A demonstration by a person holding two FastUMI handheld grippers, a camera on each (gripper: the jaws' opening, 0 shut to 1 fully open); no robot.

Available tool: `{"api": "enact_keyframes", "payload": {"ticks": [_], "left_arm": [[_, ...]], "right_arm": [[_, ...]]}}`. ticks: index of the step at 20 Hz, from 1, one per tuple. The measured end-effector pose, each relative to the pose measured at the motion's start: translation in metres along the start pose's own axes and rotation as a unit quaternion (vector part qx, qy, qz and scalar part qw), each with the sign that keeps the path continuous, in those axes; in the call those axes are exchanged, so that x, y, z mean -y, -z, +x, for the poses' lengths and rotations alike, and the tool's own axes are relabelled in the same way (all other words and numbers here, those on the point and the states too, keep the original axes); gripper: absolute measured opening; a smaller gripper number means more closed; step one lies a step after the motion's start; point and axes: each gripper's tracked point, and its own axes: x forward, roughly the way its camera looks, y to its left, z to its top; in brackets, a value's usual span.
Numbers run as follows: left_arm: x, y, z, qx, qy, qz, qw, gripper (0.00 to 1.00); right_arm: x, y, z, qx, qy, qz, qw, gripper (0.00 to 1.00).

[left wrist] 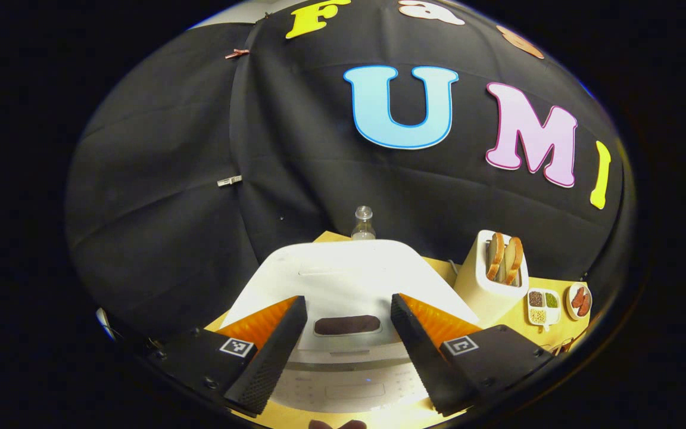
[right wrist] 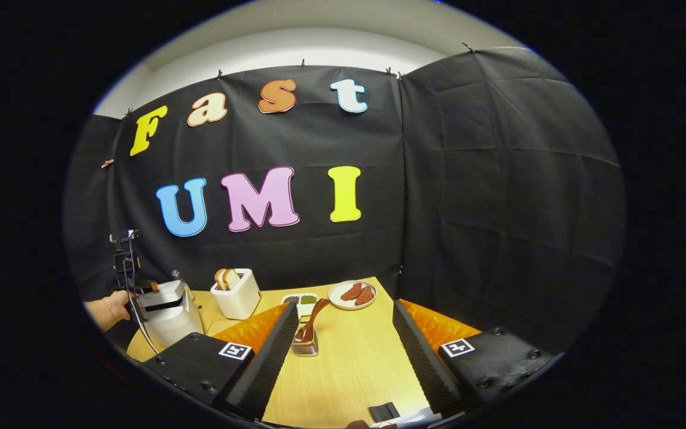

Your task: Close the left gripper, press the button to open the rice cooker; take a wooden spoon from the chopstick holder with the right hand, scoop a spoonful of rice and pour it into the rice cooker, then put the wooden spoon back into the chopstick holder.

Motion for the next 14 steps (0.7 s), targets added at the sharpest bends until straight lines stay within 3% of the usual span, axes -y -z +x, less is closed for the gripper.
{"api": "enact_keyframes", "payload": {"ticks": [6, 14], "left_arm": [[0.004, 0.038, 0.001, -0.022, 0.006, 0.004, 1.0, 1.0], [0.005, 0.049, 0.001, -0.015, 0.002, 0.006, 1.0, 1.0]], "right_arm": [[-0.009, 0.008, 0.005, -0.004, -0.009, -0.018, 1.0, 0.99], [-0.014, 0.007, 0.009, 0.0, -0.015, -0.013, 1.0, 0.99]]}}
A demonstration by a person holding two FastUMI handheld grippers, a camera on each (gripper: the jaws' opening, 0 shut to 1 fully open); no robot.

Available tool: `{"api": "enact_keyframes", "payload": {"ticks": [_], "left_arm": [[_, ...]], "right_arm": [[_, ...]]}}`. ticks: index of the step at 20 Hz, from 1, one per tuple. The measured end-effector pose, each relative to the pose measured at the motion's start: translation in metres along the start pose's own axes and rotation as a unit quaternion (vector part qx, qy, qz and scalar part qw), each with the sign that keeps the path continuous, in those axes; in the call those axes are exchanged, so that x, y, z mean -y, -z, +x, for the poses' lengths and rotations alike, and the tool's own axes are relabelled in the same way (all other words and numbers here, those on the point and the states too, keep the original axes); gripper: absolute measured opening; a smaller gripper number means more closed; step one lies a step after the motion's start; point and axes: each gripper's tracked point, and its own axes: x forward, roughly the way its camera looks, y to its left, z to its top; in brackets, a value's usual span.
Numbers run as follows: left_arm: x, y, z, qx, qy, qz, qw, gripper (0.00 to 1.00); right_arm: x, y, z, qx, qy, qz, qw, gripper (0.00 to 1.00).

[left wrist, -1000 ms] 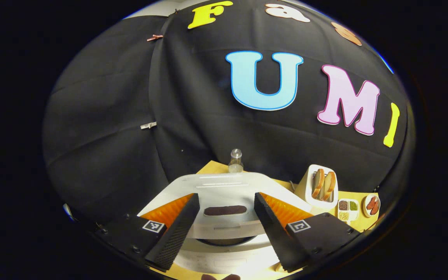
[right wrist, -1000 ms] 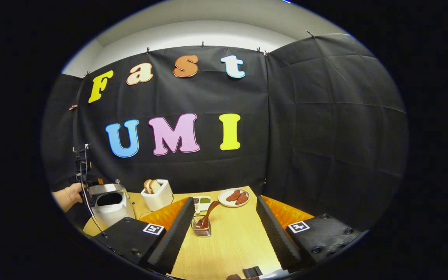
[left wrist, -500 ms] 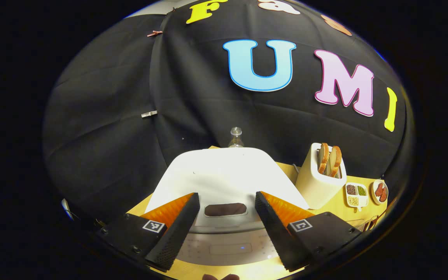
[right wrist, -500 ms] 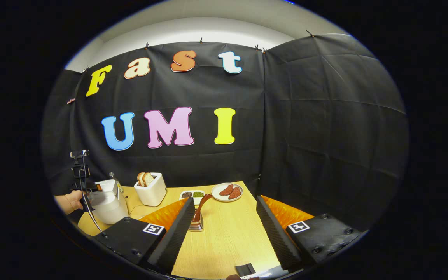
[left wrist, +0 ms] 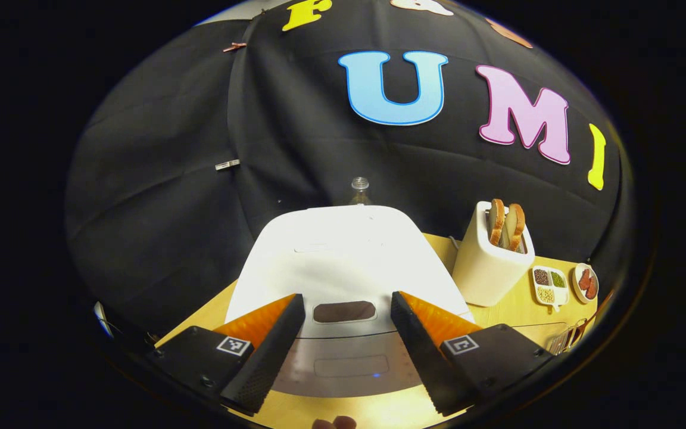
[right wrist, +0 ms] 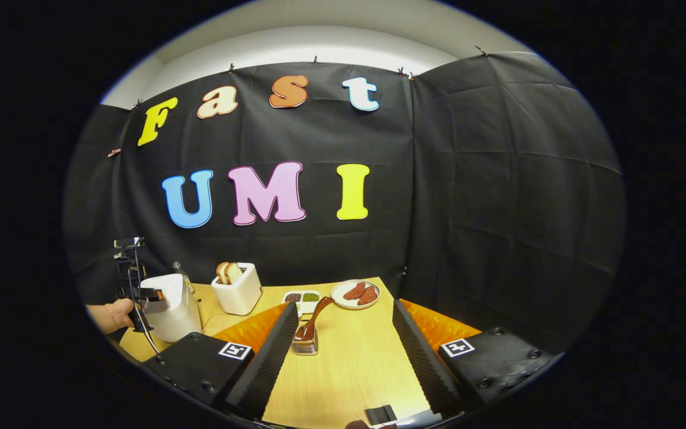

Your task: Close the left gripper, press the button to open the rice cooker; take a wooden spoon from the chopstick holder with the right hand, scoop a spoonful of rice and pour it into the rice cooker, then put the wooden spoon back into the chopstick holder.

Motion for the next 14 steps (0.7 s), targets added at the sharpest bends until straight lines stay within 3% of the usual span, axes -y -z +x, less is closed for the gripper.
{"api": "enact_keyframes", "payload": {"ticks": [8, 14], "left_arm": [[-0.001, -0.005, -0.003, 0.01, 0.022, 0.009, 1.0, 1.0], [-0.017, -0.046, -0.046, 0.098, 0.062, -0.001, 0.993, 0.97]], "right_arm": [[0.001, 0.004, -0.007, 0.002, -0.001, -0.005, 1.0, 0.99], [-0.019, 0.002, -0.004, 0.009, -0.017, -0.009, 1.0, 0.99]]}}
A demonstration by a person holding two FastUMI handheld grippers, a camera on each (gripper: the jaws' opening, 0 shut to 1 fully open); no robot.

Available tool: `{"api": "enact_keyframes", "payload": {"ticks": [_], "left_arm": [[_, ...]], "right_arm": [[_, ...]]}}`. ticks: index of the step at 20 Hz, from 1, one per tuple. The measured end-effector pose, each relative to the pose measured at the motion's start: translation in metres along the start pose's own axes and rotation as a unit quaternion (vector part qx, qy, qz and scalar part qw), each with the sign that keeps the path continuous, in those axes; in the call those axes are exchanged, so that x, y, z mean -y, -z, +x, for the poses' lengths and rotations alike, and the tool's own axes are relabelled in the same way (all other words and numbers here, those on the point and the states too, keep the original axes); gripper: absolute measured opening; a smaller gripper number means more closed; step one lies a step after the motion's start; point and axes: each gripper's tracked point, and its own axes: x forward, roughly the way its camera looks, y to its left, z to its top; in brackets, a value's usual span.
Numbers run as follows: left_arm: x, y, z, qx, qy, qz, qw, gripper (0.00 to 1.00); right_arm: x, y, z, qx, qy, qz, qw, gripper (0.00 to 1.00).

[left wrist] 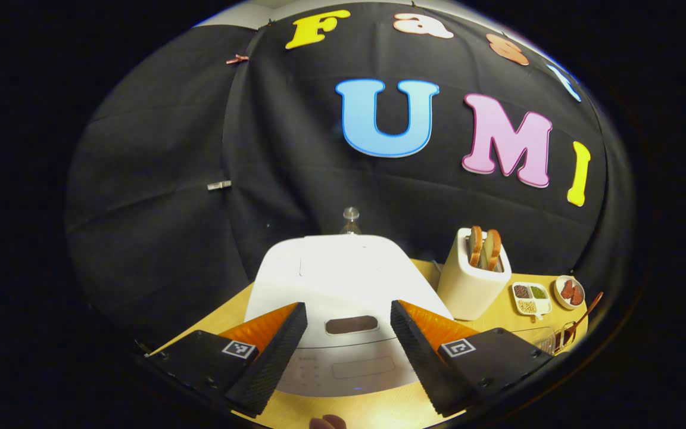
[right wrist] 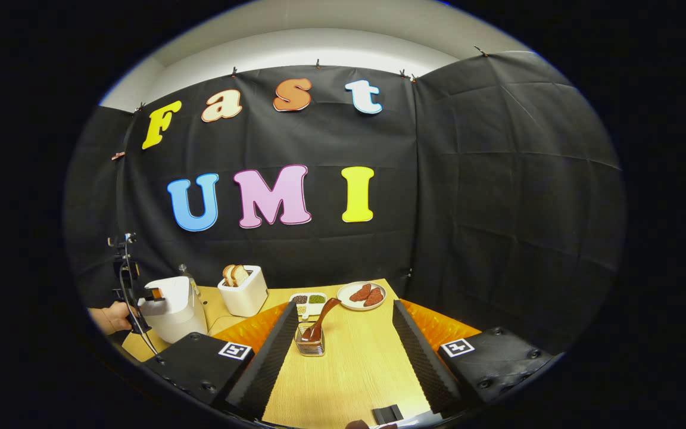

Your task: Close the left gripper, press the button to open the rice cooker; take a wooden spoon from the chopstick holder with the right hand, scoop a spoonful of rice and pour it into the rice cooker, then put the wooden spoon back into the chopstick holder.

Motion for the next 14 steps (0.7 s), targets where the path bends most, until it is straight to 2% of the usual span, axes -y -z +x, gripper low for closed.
{"api": "enact_keyframes", "payload": {"ticks": [8, 14], "left_arm": [[-0.01, -0.079, -0.091, 0.117, 0.084, 0.021, 0.989, 0.98], [-0.036, -0.107, -0.159, 0.157, 0.107, 0.003, 0.982, 0.98]], "right_arm": [[-0.045, -0.017, 0.008, 0.031, -0.024, -0.03, 0.999, 0.99], [-0.084, -0.03, 0.01, 0.058, -0.039, -0.054, 0.996, 0.99]]}}
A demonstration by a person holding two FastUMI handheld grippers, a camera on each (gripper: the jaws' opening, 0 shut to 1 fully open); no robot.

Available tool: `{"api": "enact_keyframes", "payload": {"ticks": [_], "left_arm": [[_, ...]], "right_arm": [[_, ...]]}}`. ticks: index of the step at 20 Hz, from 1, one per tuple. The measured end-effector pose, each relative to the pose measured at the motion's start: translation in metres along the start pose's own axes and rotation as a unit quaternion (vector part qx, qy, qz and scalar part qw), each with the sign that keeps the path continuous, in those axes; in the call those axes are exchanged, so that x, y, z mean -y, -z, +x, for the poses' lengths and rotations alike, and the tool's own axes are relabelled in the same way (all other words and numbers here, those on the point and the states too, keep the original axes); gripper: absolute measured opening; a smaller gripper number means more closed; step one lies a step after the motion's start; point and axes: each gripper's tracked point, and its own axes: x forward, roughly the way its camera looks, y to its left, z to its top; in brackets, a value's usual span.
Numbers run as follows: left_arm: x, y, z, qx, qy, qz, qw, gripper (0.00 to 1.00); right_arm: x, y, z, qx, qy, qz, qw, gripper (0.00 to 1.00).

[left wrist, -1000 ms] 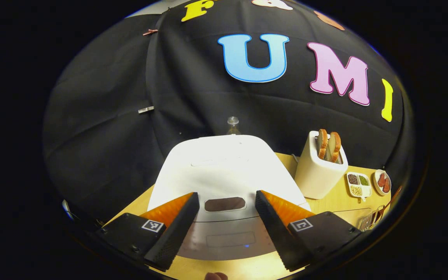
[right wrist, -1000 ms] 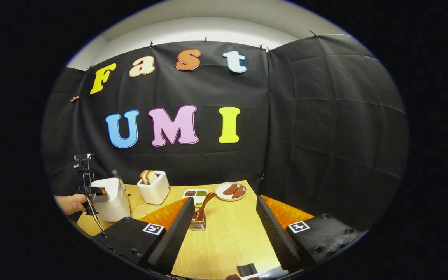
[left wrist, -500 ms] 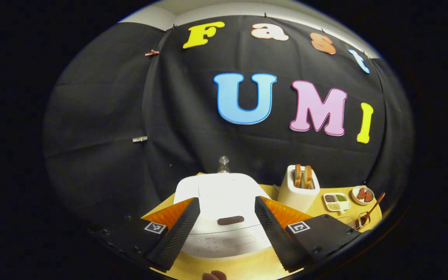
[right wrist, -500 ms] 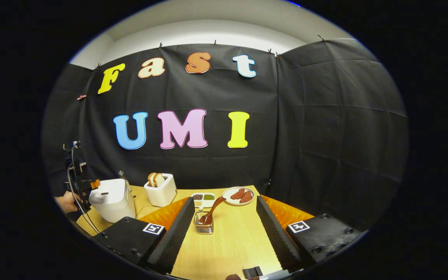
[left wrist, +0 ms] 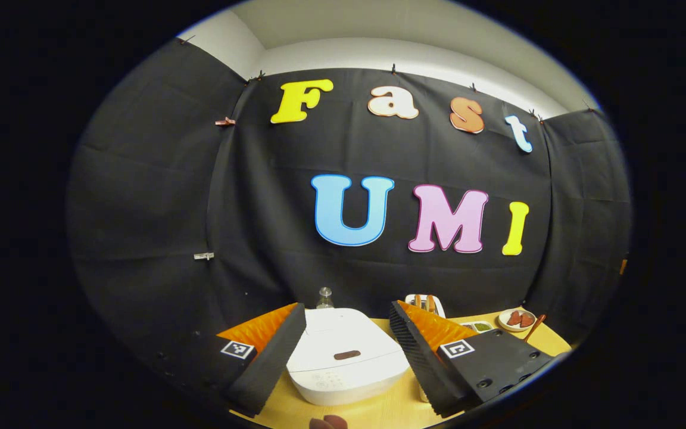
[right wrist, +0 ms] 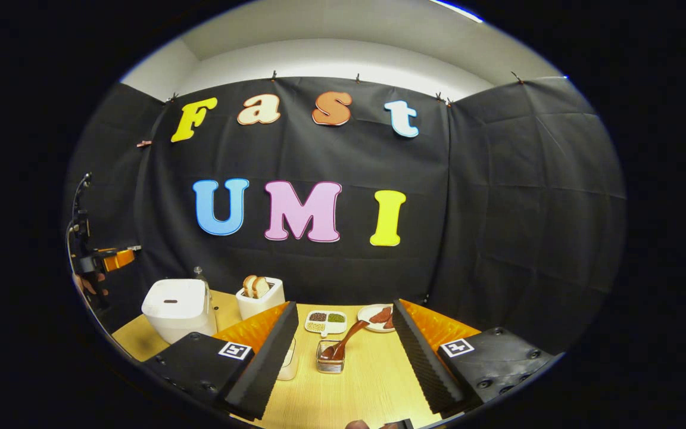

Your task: Close the left gripper, press the button to open the rice cooker; take a wooden spoon from the chopstick holder with the right hand, scoop a spoonful of rice and pour it into the rice cooker, then put the wooden spoon back into the chopstick holder.

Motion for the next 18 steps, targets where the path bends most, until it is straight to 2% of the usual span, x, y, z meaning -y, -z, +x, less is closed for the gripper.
{"api": "enact_keyframes", "payload": {"ticks": [10, 14, 18], "left_arm": [[-0.031, -0.055, -0.087, 0.063, 0.003, 0.012, 0.998, 0.98], [-0.027, -0.057, -0.111, 0.068, 0.005, 0.017, 0.998, 0.97], [-0.025, -0.045, -0.12, 0.06, 0.013, 0.044, 0.997, 0.97]], "right_arm": [[-0.052, -0.028, 0.006, 0.038, -0.031, -0.001, 0.999, 0.98], [-0.064, -0.028, 0.006, 0.046, -0.037, 0.001, 0.998, 0.98], [-0.066, -0.022, 0.003, 0.039, -0.039, 0.003, 0.998, 0.98]]}}
